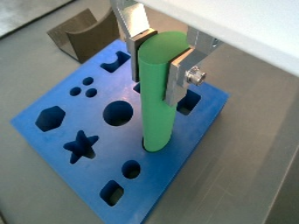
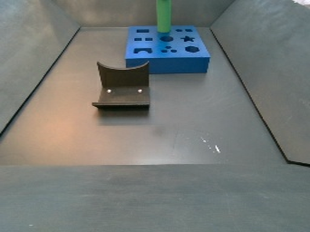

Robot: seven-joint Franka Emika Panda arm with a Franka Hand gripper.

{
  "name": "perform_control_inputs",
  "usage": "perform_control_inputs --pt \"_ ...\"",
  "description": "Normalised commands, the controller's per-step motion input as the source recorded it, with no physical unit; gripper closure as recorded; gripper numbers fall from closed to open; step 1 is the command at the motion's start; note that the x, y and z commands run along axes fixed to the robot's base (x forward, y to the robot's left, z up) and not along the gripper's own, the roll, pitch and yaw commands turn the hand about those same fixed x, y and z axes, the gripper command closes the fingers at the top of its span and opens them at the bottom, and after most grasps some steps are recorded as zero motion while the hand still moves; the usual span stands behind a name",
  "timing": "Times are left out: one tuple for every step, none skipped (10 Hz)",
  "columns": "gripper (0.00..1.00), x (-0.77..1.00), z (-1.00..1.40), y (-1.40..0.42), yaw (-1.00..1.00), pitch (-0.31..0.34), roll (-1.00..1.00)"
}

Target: Insert the oval object.

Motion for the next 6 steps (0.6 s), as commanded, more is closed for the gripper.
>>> perform_control_inputs --pt "1.00 0.00 -0.28 0.00 -0.12 -0.006 -0.01" --pt "1.00 0.00 -0.31 0.00 -0.07 -0.017 0.00" --pt "1.00 -0.01 -0.33 0.00 -0.05 -0.031 -0.02" --pt "1.00 0.00 -0.36 0.00 -0.04 -0.024 -0.02" --pt "1.00 0.00 -0.34 0.00 -0.05 -0.003 0.00" --pt "1.00 0.00 -0.33 0.00 -0.04 0.000 0.00"
